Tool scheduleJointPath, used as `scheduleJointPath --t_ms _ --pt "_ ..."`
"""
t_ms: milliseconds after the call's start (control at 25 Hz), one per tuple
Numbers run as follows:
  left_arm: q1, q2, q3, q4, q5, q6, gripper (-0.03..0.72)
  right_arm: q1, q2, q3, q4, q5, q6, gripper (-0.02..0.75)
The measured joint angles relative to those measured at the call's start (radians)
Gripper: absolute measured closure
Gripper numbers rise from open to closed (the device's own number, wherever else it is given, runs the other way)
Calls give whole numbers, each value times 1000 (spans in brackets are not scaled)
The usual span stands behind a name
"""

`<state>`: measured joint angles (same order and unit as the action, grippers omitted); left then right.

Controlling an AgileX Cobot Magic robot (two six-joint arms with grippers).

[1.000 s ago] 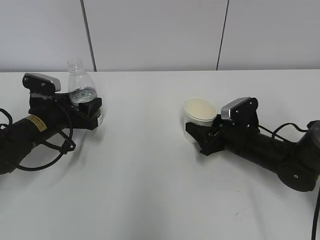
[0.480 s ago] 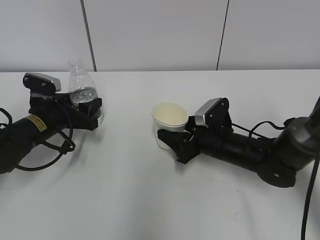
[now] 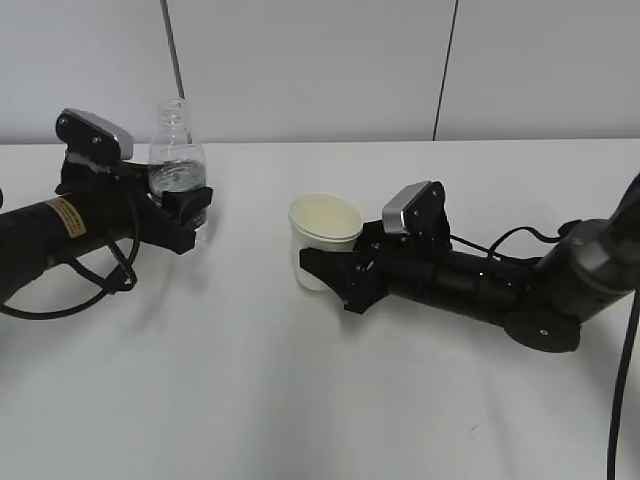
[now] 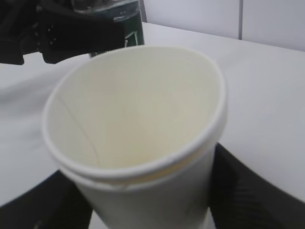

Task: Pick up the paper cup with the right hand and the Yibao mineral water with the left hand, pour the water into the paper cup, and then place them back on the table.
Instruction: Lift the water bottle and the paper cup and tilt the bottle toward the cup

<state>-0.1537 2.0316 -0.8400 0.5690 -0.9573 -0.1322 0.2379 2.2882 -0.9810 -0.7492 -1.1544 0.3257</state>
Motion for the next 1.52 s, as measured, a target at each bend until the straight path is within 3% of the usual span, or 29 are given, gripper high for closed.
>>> scheduleJointPath --t_ms 320,560,840,1520 --pt "-1 -115 0 130 235 4 284 0 1 -84 -164 69 167 228" --pt "-5 -181 0 164 351 32 284 0 2 -137 -273 106 290 228" --pt "-83 -220 -63 216 573 60 287 0 2 -208 -430 129 424 229" --pt "-227 -260 -162 438 922 60 293 0 2 -239 -484 165 496 229"
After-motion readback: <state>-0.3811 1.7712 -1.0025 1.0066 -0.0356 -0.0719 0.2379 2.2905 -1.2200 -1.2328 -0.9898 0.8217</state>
